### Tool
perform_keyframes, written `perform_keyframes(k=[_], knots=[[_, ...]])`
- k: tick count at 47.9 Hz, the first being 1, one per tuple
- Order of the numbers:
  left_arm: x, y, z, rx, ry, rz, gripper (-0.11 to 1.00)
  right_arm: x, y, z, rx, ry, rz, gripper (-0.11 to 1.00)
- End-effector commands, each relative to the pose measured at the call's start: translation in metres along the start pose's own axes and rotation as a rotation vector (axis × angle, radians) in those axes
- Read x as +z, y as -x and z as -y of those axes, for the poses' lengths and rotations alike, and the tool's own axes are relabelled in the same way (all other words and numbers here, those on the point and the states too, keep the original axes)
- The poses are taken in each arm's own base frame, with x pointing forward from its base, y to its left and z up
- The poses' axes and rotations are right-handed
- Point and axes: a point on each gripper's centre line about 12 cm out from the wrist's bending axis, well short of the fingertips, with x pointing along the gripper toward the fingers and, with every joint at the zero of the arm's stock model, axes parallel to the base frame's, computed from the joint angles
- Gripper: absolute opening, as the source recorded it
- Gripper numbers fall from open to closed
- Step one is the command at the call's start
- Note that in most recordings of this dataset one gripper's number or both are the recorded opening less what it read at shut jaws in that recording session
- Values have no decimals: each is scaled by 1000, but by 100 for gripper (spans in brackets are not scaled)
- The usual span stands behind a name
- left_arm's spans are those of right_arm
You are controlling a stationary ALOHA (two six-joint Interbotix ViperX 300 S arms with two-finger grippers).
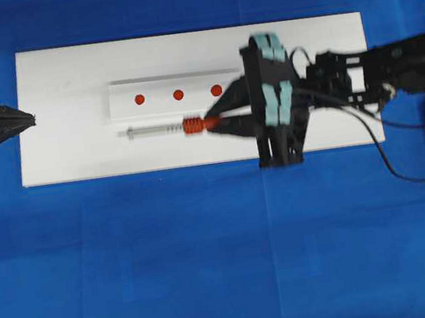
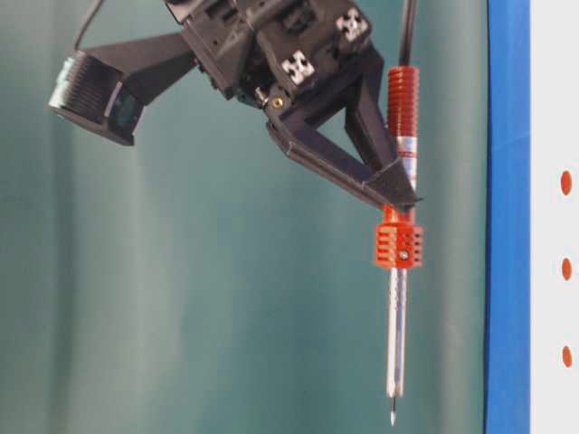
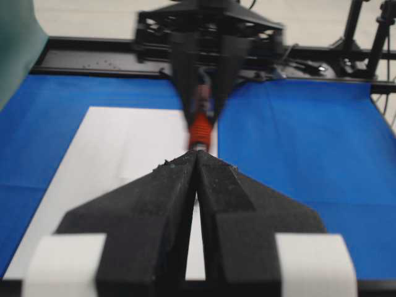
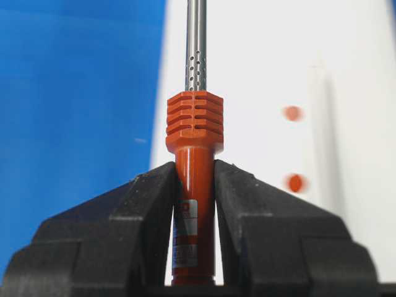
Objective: Touch the tip of the soldering iron to the mark.
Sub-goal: 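Lift the soldering iron and carry it over the white board, then lower the iron tip onto the leftmost red dot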
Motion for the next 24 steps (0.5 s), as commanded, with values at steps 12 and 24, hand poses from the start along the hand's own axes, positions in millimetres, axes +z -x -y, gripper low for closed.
perform_keyframes(k=[12,24], knots=[[3,-1,0,1,0,9,0,29,11,49,-105,32,41,6],[4,-1,0,1,0,11,0,27,9,52,-102,33,10,6]])
